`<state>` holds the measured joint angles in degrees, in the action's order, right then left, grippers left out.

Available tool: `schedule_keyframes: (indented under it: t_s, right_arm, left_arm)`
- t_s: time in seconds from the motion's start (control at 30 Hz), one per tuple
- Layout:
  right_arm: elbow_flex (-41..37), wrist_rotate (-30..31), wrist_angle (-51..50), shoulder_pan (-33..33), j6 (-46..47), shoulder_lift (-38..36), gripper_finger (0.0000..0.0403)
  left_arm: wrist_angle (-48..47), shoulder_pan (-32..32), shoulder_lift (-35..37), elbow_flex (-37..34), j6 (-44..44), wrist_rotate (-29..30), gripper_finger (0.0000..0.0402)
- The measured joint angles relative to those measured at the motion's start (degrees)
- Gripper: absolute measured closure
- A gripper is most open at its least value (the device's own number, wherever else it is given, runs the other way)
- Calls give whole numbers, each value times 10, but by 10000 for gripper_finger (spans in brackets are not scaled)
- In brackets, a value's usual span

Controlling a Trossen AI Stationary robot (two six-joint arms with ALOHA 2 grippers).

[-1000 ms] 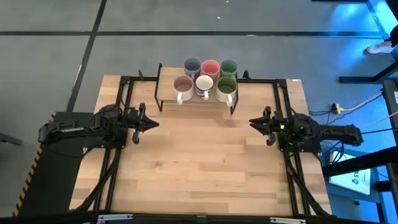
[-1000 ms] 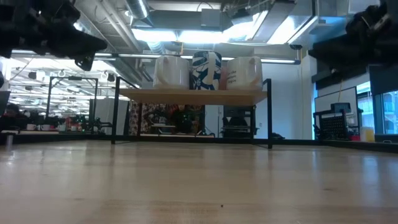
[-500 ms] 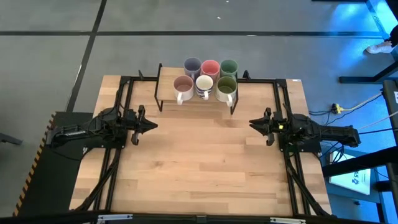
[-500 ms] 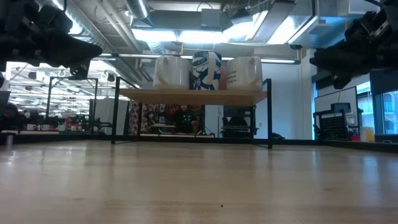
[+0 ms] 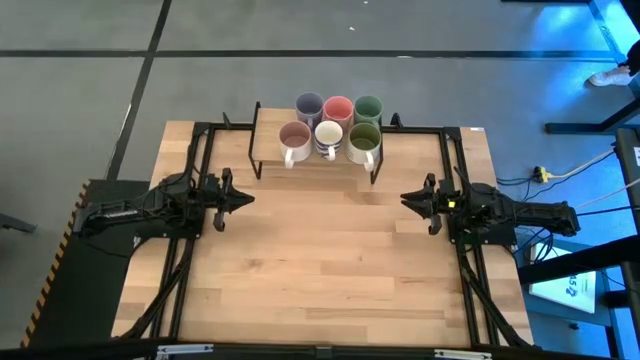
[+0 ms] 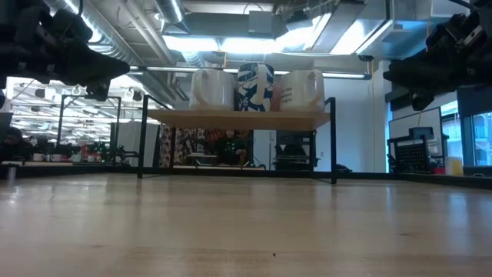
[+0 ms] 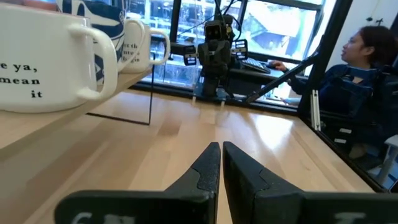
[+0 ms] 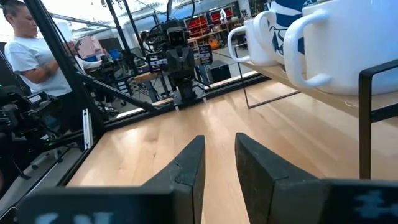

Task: Place coffee mugs
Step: Return to Home Position

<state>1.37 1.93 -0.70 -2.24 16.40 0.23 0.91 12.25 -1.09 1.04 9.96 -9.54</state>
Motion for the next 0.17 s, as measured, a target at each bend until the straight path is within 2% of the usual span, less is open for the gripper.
schedule_keyframes:
  t_s: [0.17]
  right_arm:
    - [0,0,0,0,0,0,326]
  left_arm:
    - [0,0,0,0,0,0,390]
